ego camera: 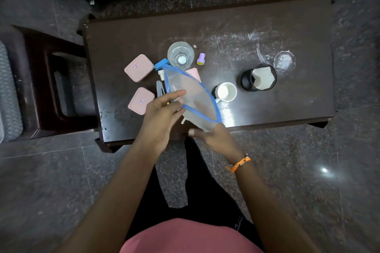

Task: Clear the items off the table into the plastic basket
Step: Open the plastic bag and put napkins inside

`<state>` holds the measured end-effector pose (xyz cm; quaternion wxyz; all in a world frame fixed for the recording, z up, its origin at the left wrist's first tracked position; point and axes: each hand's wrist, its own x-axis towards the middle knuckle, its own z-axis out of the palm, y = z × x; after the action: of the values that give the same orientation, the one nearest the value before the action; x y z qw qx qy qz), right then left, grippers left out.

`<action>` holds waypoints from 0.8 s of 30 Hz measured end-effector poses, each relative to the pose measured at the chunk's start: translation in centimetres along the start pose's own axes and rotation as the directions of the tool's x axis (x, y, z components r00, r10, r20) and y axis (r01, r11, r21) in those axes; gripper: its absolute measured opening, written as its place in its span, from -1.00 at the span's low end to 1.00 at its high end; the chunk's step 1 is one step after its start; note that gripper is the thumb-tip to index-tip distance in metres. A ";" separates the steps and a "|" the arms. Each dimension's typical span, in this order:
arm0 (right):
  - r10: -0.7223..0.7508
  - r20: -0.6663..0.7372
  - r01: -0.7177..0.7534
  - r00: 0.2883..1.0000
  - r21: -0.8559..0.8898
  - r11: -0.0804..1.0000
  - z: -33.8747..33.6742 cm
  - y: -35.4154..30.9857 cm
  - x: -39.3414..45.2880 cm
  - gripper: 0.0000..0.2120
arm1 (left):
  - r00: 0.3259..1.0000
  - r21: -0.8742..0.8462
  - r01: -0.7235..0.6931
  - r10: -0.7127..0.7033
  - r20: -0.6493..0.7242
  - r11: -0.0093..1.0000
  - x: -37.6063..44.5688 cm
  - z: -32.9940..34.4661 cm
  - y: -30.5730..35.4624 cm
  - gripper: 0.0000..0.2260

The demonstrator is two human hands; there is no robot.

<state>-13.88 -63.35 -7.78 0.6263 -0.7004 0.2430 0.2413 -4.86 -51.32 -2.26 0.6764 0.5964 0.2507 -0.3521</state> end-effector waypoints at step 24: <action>0.110 0.149 -0.077 0.983 -0.213 0.974 6.0 -2.1 4.5 -0.32 | 0.993 0.099 0.058 -0.047 -0.108 0.993 1.7 -17.4 -5.1 -0.75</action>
<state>-9.24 -57.37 -9.68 0.5556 -0.7276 0.1985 0.3499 -6.37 -34.67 -9.62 0.6214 0.6411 0.2834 -0.3500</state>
